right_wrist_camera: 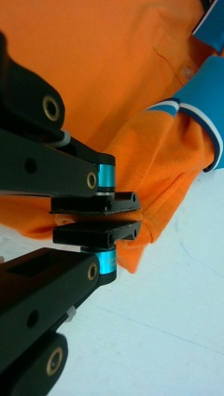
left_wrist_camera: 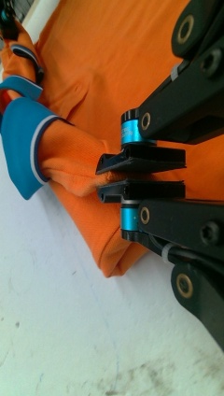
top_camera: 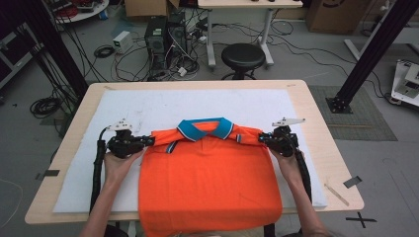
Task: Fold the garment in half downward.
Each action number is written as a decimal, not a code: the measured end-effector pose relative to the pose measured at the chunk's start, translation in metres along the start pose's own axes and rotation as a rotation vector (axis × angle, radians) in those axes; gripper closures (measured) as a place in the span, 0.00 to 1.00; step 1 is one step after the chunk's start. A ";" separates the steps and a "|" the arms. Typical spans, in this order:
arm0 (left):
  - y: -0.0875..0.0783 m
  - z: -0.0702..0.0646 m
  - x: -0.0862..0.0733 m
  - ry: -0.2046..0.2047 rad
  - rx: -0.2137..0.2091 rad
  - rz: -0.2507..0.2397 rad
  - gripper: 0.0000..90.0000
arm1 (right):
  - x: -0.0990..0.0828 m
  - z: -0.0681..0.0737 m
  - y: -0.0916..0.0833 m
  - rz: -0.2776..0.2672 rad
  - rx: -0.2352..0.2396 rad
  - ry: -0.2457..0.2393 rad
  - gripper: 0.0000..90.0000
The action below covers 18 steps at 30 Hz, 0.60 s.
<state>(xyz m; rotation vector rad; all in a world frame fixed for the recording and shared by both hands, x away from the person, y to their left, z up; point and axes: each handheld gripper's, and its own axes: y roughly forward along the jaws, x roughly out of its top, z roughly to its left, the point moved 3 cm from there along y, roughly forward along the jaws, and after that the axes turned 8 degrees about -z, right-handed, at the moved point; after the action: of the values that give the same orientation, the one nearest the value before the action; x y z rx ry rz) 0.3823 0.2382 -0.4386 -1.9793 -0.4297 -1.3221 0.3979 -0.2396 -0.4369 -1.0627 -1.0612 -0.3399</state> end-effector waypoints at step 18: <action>-0.033 -0.027 -0.039 -0.038 -0.097 0.042 0.94 | -0.041 0.009 -0.041 0.013 0.081 0.052 0.96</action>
<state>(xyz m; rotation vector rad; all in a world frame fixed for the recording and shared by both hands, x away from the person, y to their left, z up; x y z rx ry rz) 0.3270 0.2459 -0.4553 -2.0843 -0.3461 -1.3033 0.3451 -0.2614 -0.4481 -0.9830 -1.0132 -0.3096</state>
